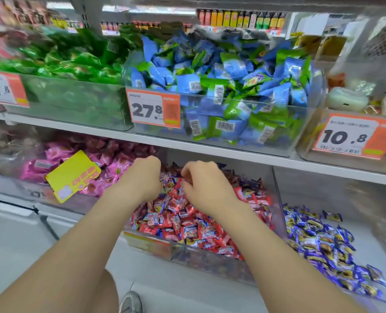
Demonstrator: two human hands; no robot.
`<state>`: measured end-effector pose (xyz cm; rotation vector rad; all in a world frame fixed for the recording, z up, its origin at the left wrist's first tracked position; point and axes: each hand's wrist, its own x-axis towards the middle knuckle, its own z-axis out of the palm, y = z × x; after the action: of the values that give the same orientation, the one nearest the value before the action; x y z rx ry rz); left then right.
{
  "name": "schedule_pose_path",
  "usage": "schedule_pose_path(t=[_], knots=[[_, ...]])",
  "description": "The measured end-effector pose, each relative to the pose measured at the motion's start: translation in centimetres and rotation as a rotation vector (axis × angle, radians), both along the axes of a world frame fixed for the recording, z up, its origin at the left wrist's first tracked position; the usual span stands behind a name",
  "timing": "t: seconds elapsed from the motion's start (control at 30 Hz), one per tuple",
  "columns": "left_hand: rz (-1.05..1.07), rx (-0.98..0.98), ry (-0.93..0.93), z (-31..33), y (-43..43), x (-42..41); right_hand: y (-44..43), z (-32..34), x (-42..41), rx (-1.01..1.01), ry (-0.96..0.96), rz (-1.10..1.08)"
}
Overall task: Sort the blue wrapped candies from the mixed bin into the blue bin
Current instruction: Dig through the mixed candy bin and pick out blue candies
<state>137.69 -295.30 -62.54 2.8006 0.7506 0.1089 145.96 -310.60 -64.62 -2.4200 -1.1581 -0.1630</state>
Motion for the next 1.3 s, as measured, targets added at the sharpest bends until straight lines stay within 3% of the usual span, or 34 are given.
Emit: schedule_pose_path(t=[0.13,0.3,0.4,0.63,0.83,0.9,1.0,1.07,1.3], knots=[[-0.025,0.162,-0.174,-0.7,3.0,0.1,4.4,-1.3,0.8,-0.052,-0.028,-0.002],[0.094,-0.115,-0.158,-1.8,6.1,-0.8,8.2,-2.7,1.4,-0.261,0.109,0.179],[0.055,-0.201,-0.111,-2.4,6.2,-1.0,8.9,-3.2,1.9,-0.370,0.040,0.159],[0.021,-0.030,-0.100,-2.8,5.2,-0.9,7.1,-1.8,1.6,-0.321,0.149,0.408],[-0.132,-0.046,-0.221,-1.0,4.1,-1.5,1.9,-0.3,3.2,-0.309,0.025,0.339],[-0.203,-0.082,-0.093,-0.8,2.7,-1.8,0.2,-0.1,3.7,-0.303,0.003,0.271],[-0.272,-0.022,0.266,-1.3,0.5,-1.8,-1.6,-0.1,4.3,-0.299,0.000,0.197],[-0.290,-0.021,0.374,-1.5,0.1,-1.6,-2.7,-0.1,4.6,-0.290,0.047,0.185],[-0.286,-0.155,0.262,-1.3,0.4,-1.0,-4.9,0.9,4.7,-0.180,0.077,0.194]])
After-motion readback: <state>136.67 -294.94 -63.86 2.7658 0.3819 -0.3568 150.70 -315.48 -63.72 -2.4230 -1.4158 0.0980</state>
